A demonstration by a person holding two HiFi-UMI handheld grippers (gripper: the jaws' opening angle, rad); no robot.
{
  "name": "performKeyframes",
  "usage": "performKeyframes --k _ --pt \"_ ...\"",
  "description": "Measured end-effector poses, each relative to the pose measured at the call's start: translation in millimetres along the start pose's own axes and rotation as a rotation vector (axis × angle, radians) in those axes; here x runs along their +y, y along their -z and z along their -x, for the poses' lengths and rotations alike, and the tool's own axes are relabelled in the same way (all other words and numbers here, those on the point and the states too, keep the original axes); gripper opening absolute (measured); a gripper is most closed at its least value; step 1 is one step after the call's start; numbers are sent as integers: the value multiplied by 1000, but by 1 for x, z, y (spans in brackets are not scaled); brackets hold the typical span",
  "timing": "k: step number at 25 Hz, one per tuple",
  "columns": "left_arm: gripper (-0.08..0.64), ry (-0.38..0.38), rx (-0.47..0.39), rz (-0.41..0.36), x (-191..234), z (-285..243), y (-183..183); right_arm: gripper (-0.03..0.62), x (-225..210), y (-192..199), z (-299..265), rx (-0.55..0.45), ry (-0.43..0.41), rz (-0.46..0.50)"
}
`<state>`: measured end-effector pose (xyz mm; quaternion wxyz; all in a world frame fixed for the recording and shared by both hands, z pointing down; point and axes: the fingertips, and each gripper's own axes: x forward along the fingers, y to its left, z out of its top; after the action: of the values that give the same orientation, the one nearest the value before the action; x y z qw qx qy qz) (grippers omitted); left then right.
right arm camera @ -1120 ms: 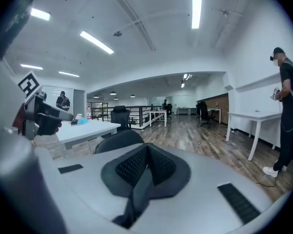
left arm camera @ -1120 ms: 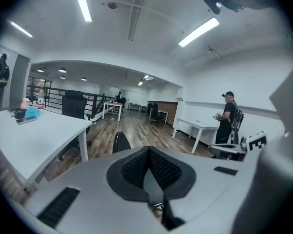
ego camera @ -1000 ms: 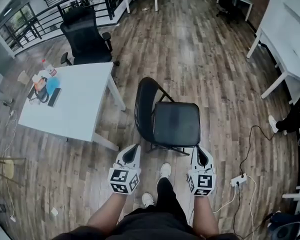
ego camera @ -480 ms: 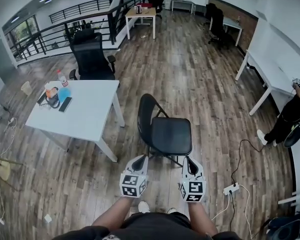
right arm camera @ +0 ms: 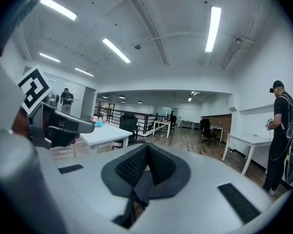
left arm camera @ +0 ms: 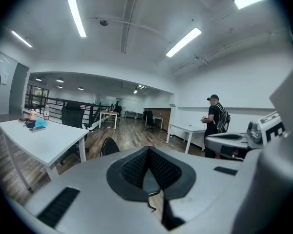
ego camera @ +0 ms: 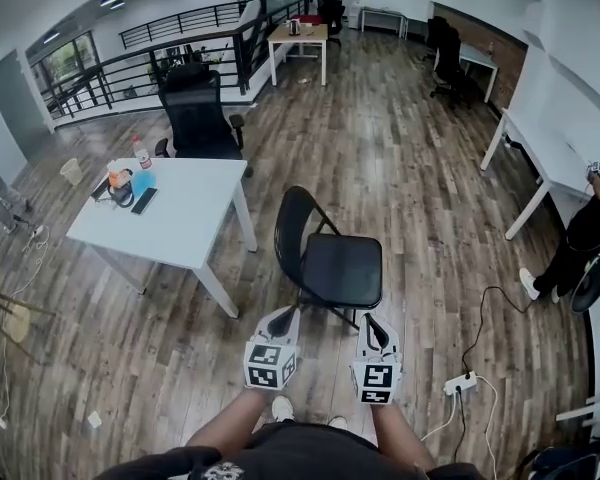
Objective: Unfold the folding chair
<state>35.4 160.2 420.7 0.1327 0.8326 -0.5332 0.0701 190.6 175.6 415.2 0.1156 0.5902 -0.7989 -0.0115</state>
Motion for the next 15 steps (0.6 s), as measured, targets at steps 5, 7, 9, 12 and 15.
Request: performKeyframes --k 5,7,9,12,15 --pt "6 -2 -4 -12 -12 9 2 14 3 -1 14 -23 -15 5" --pt "6 -5 -10 -16 -15 13 2 14 5 -7 18 -40 -21 8" --pt "6 -9 -17 -25 -15 12 0 14 4 -12 17 -57 -22 8" --pt "6 -14 -16 -31 -10 5 -1 14 4 -13 9 -66 -20 13" --pt "6 -19 -3 -26 0 1 4 14 11 -10 -1 -58 -30 12"
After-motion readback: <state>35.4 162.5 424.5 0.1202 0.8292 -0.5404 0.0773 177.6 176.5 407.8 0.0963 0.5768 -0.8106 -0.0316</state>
